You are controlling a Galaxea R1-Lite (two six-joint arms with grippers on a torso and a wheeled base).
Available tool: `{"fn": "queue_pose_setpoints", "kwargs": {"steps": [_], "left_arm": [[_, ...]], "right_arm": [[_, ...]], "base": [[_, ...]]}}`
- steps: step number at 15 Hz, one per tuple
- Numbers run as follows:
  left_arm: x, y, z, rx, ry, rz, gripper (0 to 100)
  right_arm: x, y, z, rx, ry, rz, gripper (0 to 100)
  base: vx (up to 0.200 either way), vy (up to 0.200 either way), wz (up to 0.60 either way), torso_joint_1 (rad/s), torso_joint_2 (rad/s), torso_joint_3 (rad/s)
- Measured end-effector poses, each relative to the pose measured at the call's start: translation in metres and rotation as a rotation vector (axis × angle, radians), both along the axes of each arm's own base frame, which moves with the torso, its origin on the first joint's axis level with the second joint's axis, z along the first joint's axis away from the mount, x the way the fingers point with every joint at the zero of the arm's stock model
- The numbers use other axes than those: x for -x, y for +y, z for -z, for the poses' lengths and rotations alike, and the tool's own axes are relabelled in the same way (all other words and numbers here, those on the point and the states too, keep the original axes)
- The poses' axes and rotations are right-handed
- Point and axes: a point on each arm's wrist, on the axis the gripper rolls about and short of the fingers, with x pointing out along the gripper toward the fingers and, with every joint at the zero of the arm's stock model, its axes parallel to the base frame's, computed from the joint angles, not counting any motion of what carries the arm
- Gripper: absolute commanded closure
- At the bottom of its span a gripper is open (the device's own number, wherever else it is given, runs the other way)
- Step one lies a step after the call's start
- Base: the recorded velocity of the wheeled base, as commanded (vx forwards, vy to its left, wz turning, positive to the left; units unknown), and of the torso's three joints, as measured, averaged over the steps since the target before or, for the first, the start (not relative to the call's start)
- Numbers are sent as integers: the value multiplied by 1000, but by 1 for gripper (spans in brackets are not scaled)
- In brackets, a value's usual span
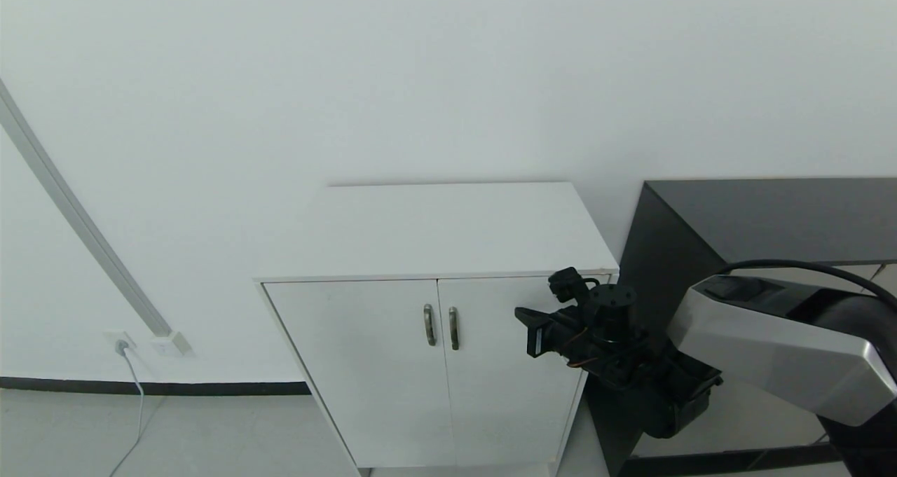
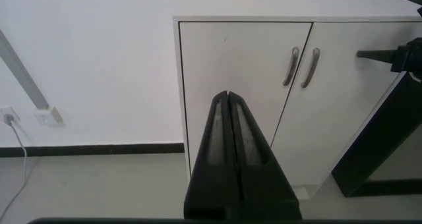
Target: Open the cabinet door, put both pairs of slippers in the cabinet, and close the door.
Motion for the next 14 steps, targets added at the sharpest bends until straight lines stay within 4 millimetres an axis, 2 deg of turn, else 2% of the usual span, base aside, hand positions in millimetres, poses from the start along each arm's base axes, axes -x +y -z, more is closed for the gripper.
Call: {"fn": "queue_pose_setpoints", "kwargs": {"steps": [14], "left_arm": [[0,0,0,0,0,0,100]], "right_arm": [[-5,1,1,-1,-4,5,100]], "base": [[0,0,0,0,0,0]]}}
